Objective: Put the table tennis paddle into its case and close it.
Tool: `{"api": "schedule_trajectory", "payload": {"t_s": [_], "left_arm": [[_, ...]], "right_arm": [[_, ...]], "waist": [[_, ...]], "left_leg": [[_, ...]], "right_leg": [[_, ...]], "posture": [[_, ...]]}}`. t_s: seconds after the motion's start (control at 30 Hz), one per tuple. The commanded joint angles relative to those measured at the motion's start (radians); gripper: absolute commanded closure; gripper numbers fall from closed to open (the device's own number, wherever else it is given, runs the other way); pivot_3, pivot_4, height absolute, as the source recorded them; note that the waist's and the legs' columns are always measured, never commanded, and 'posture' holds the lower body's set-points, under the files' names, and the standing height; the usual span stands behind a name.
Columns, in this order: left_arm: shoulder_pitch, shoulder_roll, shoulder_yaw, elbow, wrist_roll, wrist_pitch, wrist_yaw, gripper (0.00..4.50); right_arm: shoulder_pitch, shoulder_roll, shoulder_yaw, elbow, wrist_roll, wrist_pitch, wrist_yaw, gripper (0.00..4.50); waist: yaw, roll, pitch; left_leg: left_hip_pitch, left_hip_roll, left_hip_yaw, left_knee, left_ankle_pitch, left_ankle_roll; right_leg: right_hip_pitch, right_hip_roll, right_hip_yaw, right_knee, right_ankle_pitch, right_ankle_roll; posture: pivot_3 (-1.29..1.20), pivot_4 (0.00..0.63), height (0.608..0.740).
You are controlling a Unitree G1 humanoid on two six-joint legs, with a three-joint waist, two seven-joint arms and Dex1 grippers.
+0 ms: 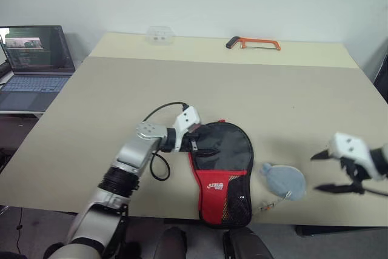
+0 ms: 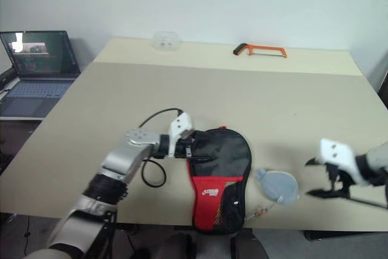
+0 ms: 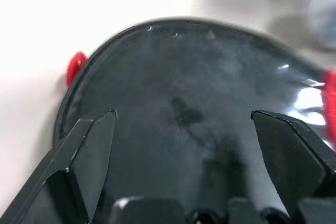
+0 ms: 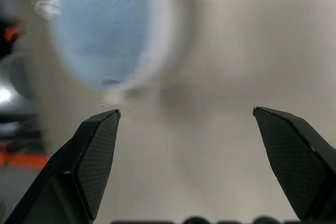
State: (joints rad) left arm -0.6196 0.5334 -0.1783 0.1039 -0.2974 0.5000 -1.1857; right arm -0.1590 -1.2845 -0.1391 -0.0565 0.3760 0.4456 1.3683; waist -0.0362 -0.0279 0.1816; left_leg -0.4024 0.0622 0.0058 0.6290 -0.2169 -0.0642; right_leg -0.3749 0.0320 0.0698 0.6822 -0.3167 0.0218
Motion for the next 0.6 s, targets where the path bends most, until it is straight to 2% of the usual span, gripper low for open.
{"api": "schedule_trajectory", "payload": {"t_s": [0.03, 0.13, 0.27, 0.47, 0.6], "left_arm": [[-0.054, 0.074, 0.117, -0.110, -0.149, 0.074, -0.095, 0.00], [-0.050, 0.181, 0.174, -0.124, -0.200, 0.104, -0.162, 0.00], [0.006, 0.329, 0.202, -0.091, -0.183, 0.090, -0.218, 0.00], [0.115, 0.529, 0.321, -0.004, -0.215, 0.077, -0.319, 0.00], [0.123, 0.603, 0.402, 0.010, -0.267, 0.123, -0.323, 0.00]], "right_arm": [[-0.067, -0.008, -0.092, 0.116, 0.103, 0.040, 0.101, 0.04], [-0.143, 0.016, -0.135, 0.242, 0.137, 0.025, 0.132, 0.04], [-0.121, 0.022, -0.195, 0.276, 0.157, -0.002, 0.163, 0.04], [0.021, 0.019, -0.292, 0.233, 0.161, 0.016, 0.174, 0.04], [0.124, 0.015, -0.402, 0.241, 0.161, -0.018, 0.208, 0.04]], "waist": [[0.003, 0.000, 0.000], [0.003, 0.001, 0.000], [0.003, 0.002, 0.002], [0.002, 0.003, 0.002], [0.004, 0.004, 0.003]], "left_leg": [[0.000, 0.000, -0.001, 0.000, 0.000, 0.000], [0.000, 0.000, -0.001, -0.001, 0.000, 0.000], [0.000, 0.000, 0.000, -0.001, -0.001, 0.001], [-0.001, 0.001, -0.001, -0.001, -0.001, 0.001], [0.000, 0.001, 0.002, -0.001, -0.001, 0.001]], "right_leg": [[0.000, 0.000, 0.000, 0.000, 0.000, 0.000], [0.001, 0.000, 0.000, -0.001, -0.001, -0.001], [0.000, -0.001, 0.000, -0.002, 0.000, -0.001], [-0.001, -0.001, 0.000, 0.000, -0.001, -0.002], [-0.002, -0.001, 0.000, 0.000, -0.001, -0.002]], "posture": [[0.00, 0.150, 0.740], [0.00, 0.150, 0.740], [0.00, 0.150, 0.740], [0.00, 0.150, 0.740], [0.00, 0.150, 0.740]]}}
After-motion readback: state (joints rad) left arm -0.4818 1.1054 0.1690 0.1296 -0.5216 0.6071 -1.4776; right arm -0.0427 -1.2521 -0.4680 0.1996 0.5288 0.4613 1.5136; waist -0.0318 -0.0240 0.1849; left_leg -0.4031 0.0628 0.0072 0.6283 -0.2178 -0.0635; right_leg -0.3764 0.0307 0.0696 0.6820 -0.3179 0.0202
